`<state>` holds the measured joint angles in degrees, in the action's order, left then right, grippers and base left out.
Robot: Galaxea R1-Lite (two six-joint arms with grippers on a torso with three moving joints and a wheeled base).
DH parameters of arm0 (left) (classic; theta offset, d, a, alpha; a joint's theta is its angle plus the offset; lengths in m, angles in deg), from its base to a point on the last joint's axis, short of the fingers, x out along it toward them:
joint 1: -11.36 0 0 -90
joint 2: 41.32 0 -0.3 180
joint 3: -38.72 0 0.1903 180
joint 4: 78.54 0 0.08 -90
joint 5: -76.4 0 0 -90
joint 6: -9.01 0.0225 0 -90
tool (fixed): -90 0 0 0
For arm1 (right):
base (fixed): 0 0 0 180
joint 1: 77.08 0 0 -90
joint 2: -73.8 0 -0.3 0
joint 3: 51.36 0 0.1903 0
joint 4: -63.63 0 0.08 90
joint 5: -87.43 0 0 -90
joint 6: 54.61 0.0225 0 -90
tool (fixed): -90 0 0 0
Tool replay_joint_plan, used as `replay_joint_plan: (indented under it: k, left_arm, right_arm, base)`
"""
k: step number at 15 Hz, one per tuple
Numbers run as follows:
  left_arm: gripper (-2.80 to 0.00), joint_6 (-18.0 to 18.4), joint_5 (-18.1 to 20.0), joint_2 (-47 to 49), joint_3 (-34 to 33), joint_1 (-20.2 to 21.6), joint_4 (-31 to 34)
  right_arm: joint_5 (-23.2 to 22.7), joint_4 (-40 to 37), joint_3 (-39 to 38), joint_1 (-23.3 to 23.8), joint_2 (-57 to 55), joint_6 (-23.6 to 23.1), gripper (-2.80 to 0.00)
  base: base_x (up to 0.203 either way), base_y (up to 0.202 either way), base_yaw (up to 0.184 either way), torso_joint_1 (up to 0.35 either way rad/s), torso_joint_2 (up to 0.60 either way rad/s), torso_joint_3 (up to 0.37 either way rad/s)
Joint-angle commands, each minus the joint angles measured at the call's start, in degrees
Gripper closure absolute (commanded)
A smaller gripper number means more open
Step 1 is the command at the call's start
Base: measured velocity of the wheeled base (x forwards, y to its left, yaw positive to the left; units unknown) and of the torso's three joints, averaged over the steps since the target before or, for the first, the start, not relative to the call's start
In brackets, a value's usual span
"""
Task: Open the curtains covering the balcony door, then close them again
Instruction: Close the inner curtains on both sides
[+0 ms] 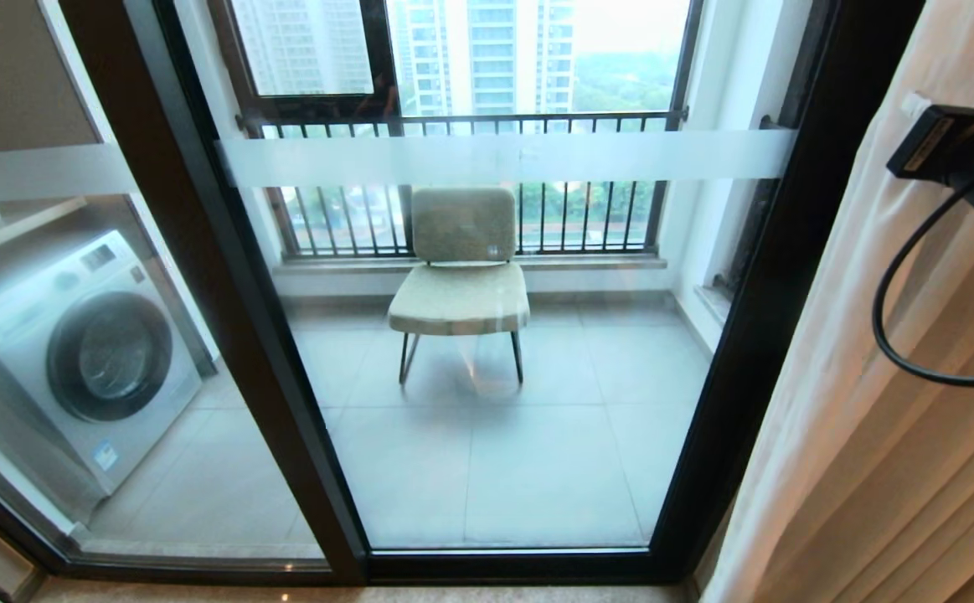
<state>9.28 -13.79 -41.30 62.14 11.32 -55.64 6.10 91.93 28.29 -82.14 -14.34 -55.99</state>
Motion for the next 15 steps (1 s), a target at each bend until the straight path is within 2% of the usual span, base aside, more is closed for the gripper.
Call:
replay_joint_plan:
  k: [1, 15]
  left_arm:
    - [0.0, 0.0, 0.0, 0.0, 0.0, 0.0, 0.0]
    - [0.0, 0.0, -0.1, 0.0, 0.0, 0.0, 0.0]
  right_arm:
    - [0.1, 0.2, 1.0, 0.0, -1.1, 0.0, 0.0]
    - [0.1, 0.2, 6.2, -1.3, -5.1, 0.0, 0.0]
  base:
    - [0.0, 0.191, 0.002, 0.006, 0.01, 0.002]
    - [0.0, 0.191, 0.0, 0.003, 0.0, 0.003]
